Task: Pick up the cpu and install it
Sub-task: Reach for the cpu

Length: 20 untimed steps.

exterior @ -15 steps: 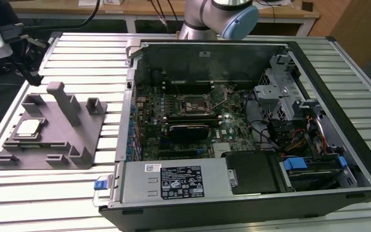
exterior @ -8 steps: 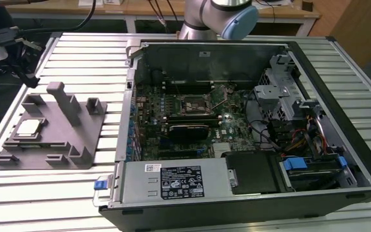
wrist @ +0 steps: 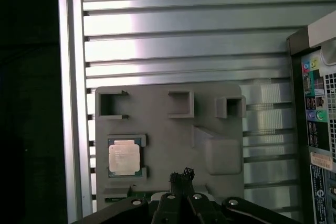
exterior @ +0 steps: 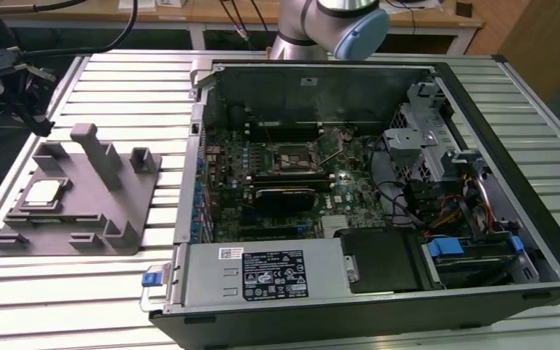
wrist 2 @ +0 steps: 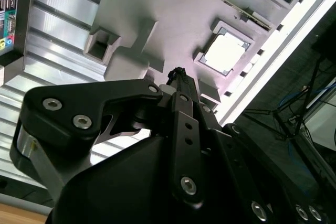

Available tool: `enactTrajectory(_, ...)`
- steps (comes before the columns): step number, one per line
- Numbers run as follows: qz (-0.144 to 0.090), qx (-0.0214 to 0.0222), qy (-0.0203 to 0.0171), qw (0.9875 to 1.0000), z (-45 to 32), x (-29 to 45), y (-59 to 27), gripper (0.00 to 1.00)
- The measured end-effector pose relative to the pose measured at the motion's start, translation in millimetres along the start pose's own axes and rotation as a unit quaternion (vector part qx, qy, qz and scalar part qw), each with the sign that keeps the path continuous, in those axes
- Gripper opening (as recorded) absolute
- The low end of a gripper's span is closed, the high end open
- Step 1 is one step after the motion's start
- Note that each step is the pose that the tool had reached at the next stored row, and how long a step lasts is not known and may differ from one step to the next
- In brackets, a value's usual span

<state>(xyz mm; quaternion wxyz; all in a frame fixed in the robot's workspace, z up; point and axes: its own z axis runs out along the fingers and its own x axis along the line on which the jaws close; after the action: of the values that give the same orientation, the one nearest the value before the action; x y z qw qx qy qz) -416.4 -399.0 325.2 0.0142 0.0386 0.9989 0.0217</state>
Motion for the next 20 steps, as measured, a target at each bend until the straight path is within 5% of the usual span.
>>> enactTrajectory(20, 0.000, 0.0000, 0.0000, 1.0000, 14.8, 22.4, -3.4, 0.11)
